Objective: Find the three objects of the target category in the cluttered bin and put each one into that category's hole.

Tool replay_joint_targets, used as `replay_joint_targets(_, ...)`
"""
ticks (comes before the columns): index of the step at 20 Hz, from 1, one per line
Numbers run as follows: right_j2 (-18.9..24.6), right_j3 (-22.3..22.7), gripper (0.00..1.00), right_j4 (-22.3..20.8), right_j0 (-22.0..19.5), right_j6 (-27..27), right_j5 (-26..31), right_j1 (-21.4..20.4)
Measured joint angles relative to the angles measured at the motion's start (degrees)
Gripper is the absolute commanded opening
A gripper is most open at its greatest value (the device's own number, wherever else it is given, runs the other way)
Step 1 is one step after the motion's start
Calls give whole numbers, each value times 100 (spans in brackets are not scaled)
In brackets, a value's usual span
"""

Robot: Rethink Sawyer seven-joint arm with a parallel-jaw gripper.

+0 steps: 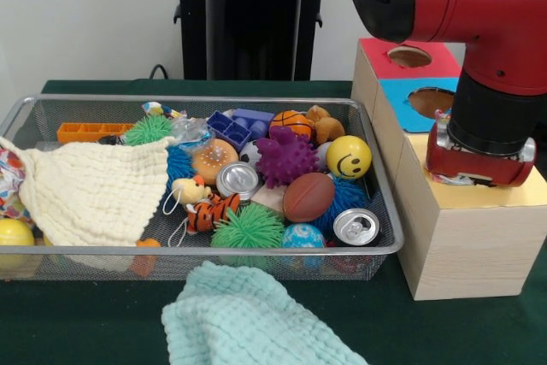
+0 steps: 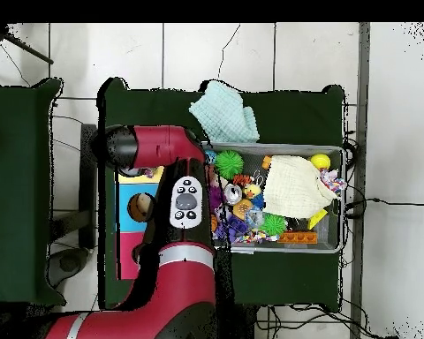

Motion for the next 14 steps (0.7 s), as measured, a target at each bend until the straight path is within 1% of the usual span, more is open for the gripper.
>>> replay_joint_targets(6,7,-2,100,-11,-2,0,4,-2)
replay_joint_targets(7,9,-7,0,-16,-1,-1,1,-2)
replay_joint_targets(14,9,-18,0,-38,-3,-1,31,-2)
